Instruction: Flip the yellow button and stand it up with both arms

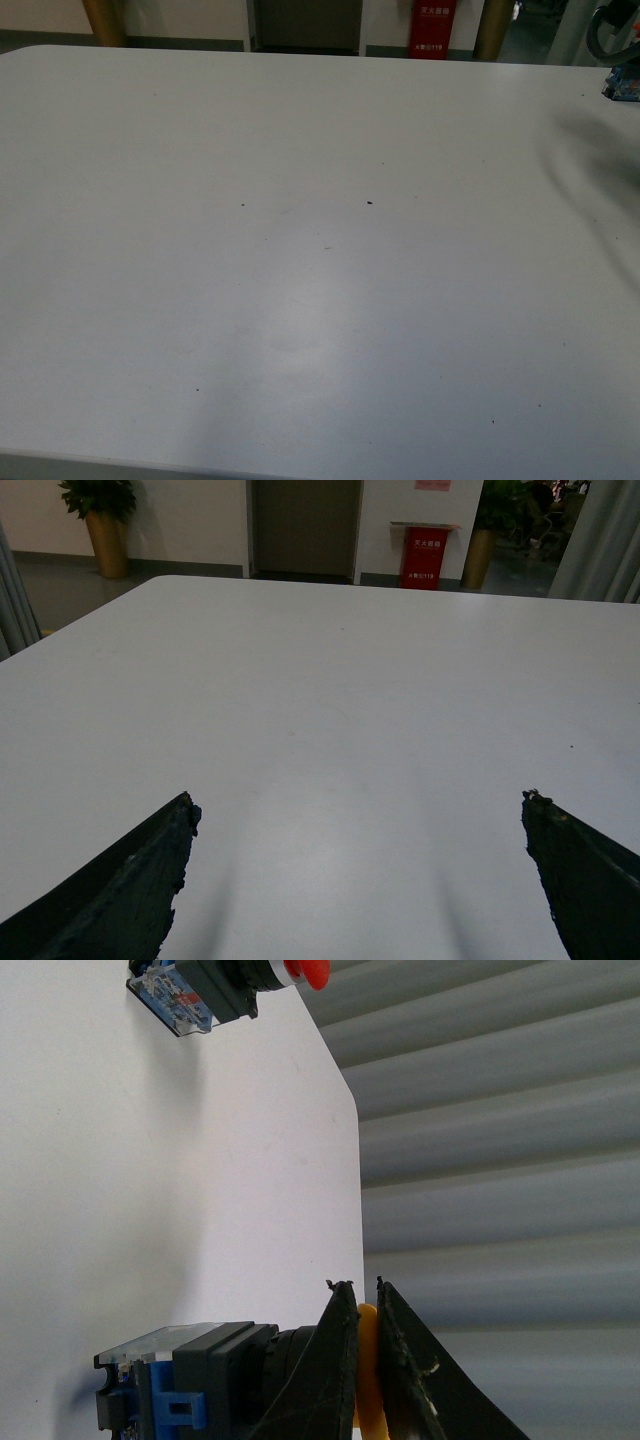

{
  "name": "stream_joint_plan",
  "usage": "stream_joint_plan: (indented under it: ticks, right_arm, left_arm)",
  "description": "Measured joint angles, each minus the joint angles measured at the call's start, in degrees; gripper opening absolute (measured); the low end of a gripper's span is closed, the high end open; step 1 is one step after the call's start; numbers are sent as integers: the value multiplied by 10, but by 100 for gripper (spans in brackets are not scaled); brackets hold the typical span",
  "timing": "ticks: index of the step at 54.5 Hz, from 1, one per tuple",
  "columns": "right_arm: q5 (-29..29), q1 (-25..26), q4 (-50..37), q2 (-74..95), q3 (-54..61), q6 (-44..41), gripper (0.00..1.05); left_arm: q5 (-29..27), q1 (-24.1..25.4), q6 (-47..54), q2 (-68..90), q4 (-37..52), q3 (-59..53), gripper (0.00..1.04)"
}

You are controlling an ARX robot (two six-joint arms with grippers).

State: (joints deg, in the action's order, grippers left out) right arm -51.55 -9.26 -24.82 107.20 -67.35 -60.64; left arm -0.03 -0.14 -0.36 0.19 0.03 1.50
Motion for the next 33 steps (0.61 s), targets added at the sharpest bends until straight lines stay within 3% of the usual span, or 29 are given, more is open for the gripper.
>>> stream_joint_plan:
  ticks: [33]
  right_arm:
    - [0, 0, 0, 5, 8, 6, 4]
  left_arm:
    - [0, 0, 0, 0, 0, 0, 98]
